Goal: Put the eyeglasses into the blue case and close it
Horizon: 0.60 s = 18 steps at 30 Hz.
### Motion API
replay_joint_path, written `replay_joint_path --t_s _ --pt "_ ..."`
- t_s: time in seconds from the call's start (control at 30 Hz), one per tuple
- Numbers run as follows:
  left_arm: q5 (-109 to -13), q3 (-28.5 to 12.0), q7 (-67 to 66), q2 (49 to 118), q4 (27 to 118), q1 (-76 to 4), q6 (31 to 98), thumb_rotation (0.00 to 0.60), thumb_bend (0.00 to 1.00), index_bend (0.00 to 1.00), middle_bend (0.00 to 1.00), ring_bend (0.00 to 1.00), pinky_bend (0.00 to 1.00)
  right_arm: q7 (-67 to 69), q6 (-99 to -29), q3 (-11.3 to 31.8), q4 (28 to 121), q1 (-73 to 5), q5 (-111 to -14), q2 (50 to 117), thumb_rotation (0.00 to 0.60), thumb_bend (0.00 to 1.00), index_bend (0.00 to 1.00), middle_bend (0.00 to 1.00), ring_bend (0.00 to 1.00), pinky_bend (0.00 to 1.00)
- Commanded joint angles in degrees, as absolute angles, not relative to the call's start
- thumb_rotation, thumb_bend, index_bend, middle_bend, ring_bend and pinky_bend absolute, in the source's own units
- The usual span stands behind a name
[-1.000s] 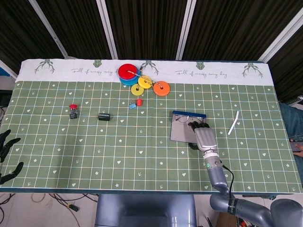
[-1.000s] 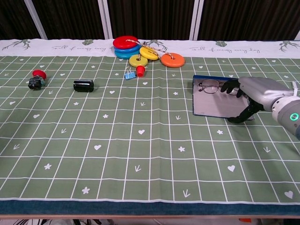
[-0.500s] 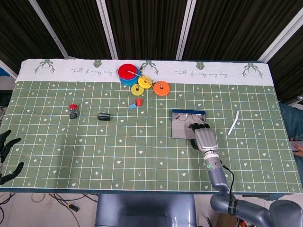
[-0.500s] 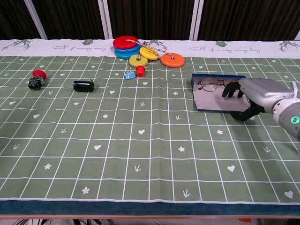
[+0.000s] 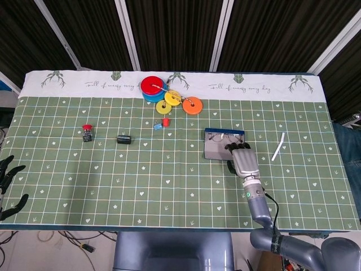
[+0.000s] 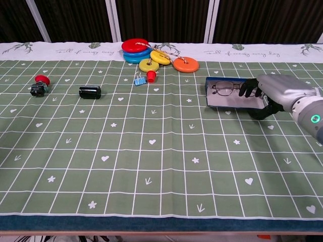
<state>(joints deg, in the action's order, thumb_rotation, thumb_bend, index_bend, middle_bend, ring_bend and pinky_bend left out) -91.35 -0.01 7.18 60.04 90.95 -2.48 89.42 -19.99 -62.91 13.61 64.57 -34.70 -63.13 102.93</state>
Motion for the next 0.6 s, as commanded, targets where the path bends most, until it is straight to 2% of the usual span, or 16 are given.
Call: replay_joint_path --t_s 0.03,0.4,0.6 --pt "-91.3 0.0 7.1 60.0 91.0 -2.5 89.4 0.600 0.31 0.18 0.00 0.00 0.00 -20.0 -62.5 14.8 63.1 -35.9 -63.3 103.4 0.600 0.51 0.33 0.32 0.31 0.23" --pt "-91.3 -0.1 7.4 59.9 91.0 -2.4 89.5 0.600 0.31 0.18 0.00 0.00 0.00 -18.0 -58.8 17.1 56.7 -39.5 -62.8 105.7 0.600 0.51 0.37 0.33 0.31 0.23" --pt "-91.3 -0.1 7.5 59.8 91.0 -2.4 89.6 0.600 0.31 0.18 0.00 0.00 0.00 -17.1 -57.7 16.8 57.1 -39.6 -63.0 105.2 0.600 0.40 0.45 0.33 0.31 0.23"
